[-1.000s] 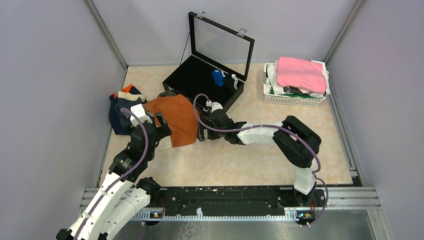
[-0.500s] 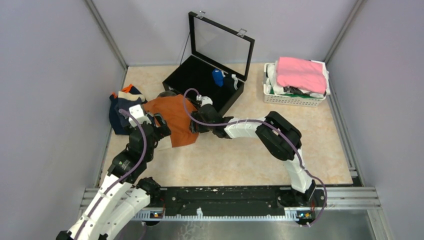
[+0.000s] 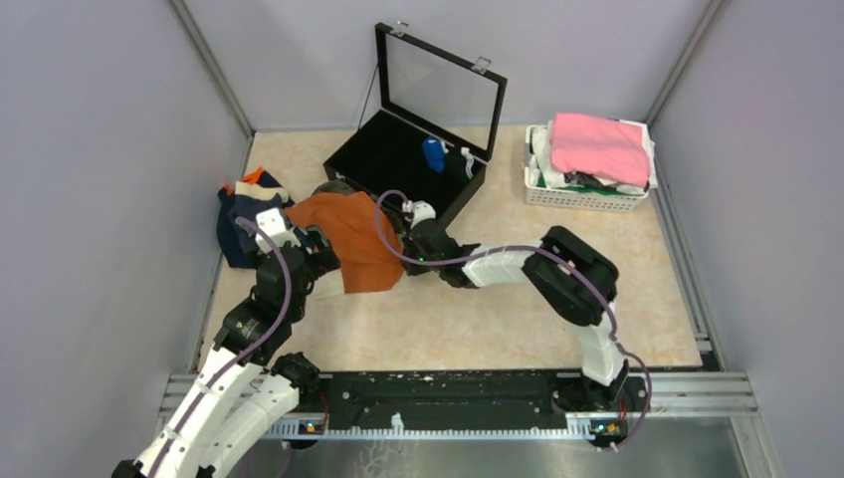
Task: Roll the underwear
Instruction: Pick up the underwear from the corner of the board.
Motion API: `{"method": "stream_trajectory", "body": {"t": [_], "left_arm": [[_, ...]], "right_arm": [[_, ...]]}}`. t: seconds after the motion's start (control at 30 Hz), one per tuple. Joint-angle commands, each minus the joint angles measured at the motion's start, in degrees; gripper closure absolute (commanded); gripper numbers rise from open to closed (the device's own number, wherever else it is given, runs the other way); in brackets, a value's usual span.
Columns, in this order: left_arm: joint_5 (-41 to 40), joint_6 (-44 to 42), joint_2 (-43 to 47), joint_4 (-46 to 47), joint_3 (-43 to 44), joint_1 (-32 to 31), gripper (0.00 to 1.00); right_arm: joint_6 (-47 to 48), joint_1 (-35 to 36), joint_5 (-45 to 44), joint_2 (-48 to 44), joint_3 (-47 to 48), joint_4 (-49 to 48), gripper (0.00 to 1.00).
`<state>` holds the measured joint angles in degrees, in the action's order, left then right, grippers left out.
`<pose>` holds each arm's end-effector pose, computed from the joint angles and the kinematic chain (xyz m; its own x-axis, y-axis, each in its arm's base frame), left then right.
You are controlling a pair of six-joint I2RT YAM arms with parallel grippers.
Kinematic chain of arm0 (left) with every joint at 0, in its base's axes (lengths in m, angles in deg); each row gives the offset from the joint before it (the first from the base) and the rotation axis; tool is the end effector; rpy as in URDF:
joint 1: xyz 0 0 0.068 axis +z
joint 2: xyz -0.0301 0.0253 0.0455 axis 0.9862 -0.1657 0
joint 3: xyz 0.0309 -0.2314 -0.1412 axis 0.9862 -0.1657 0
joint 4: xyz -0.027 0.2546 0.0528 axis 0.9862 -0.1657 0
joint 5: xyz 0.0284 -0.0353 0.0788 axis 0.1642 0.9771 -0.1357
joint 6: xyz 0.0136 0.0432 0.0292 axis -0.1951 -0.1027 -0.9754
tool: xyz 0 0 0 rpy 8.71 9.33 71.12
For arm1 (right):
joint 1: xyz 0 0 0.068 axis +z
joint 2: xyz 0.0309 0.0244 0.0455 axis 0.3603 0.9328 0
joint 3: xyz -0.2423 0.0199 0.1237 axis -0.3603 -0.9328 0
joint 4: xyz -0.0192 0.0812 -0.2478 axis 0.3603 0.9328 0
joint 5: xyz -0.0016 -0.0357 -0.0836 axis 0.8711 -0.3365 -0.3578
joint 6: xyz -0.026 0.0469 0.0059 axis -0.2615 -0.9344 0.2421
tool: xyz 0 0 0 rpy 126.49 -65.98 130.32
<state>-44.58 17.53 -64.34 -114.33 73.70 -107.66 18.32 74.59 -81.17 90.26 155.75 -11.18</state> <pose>0.1214 -0.0397 0.3057 -0.2674 -0.2818 -0.9215 -0.2337 0.9467 -0.2217 0.2655 0.3522 0.1388 -0.6661 -0.0558 -0.7438 -0.4744 0.8012 0.3647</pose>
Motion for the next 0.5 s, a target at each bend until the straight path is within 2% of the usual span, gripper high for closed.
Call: {"method": "stream_trajectory", "body": {"t": [0.0, 0.2, 0.37, 0.47], "left_arm": [[0.0, 0.0, 0.2, 1.4, 1.5, 0.3, 0.01], [0.5, -0.2, -0.2, 1.7, 1.5, 0.4, 0.01], [0.6, -0.4, -0.9, 1.7, 1.7, 0.5, 0.01], [1.0, -0.4, -1.1, 1.9, 1.6, 0.6, 0.01]], "right_arm": [[3.7, 0.4, 0.8, -15.2, -10.3, -5.8, 1.00], [5.2, 0.4, -0.2, -35.8, -22.5, -2.3, 1.00], [5.9, 0.4, -4.7, -50.3, -28.2, 7.6, 1.00], [7.6, 0.2, -9.4, -58.0, -28.4, 17.1, 1.00]]}}
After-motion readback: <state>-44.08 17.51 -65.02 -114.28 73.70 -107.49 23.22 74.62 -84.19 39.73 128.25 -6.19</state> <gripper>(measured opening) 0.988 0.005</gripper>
